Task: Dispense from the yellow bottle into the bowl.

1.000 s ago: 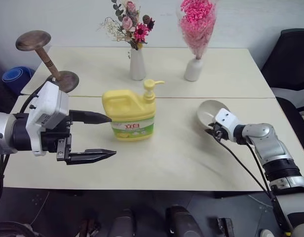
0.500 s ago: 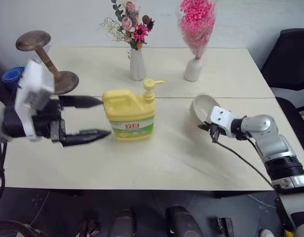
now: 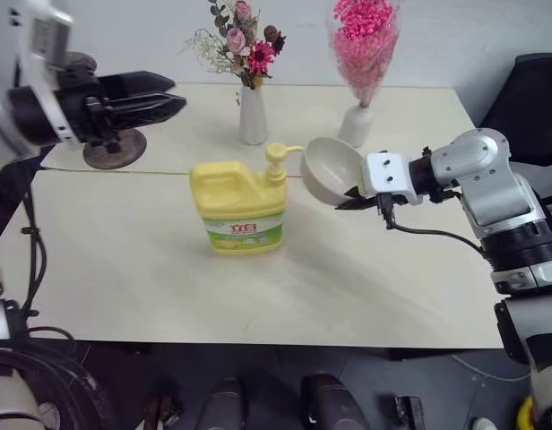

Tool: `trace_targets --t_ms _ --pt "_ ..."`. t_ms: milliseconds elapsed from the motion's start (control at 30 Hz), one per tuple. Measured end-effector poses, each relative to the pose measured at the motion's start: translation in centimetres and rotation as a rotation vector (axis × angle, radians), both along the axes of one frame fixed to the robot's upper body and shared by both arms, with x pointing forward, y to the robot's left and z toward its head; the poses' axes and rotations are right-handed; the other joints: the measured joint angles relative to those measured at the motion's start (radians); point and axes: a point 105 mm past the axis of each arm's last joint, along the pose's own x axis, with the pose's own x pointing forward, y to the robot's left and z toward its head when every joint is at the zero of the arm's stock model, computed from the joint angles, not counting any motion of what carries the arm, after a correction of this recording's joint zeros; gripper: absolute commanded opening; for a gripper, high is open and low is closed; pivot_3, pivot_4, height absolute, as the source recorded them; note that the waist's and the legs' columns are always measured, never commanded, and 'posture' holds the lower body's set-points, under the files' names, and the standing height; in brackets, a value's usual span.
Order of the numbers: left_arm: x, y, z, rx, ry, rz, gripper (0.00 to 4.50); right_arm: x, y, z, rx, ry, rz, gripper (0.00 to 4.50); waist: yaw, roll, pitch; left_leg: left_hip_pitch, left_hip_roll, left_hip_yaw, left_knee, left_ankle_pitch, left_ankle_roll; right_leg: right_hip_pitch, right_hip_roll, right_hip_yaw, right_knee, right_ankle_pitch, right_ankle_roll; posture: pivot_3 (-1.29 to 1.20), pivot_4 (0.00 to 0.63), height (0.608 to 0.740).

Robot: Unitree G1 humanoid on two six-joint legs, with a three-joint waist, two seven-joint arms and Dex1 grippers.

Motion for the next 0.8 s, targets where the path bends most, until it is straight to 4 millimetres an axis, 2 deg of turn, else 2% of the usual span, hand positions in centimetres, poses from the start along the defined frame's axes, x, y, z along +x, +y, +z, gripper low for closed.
trace_targets --t_ms 67,367,533,667,800 --pt "0.6 -1.0 -0.6 0.022 0.014 -0.027 0.10 0.0 0.5 0.1 -0.032 -0.017 0.039 0.00 -0.001 0.000 0.000 0.000 0.000 0.000 0.001 0.000 0.000 0.000 0.000 0.000 0.000 0.000 0.001 0.00 0.150 0.740" --pt "0.4 -3.9 -1.3 0.104 0.025 -0.164 0.10 0.7 0.7 2.8 -0.110 -0.111 0.094 0.00 -0.008 -0.001 0.001 -0.001 0.001 0.000 0.002 0.000 0.000 -0.004 0.000 0.001 0.003 0.000 0.000 0.00 0.150 0.740" --pt "0.6 -4.9 -2.1 0.120 0.030 -0.200 0.10 0.9 1.9 3.9 -0.125 -0.135 0.118 0.00 -0.008 -0.001 0.001 -0.001 0.001 0.000 0.003 0.000 0.000 -0.005 0.000 0.002 0.004 0.000 0.000 0.00 0.150 0.740" --pt "1.2 -5.8 -2.8 0.130 0.039 -0.208 0.10 1.2 2.8 4.1 -0.135 -0.140 0.135 0.00 -0.006 -0.001 0.001 -0.001 0.000 0.000 0.004 0.000 0.000 -0.005 0.000 0.001 0.005 0.000 0.000 0.00 0.150 0.740" --pt "1.9 -6.3 -2.7 0.131 0.025 -0.204 0.10 1.6 3.1 4.0 -0.144 -0.137 0.137 0.00 -0.006 -0.001 0.001 -0.002 0.000 0.000 0.006 0.000 0.000 -0.005 0.000 0.001 0.006 0.000 0.000 0.00 0.150 0.740"
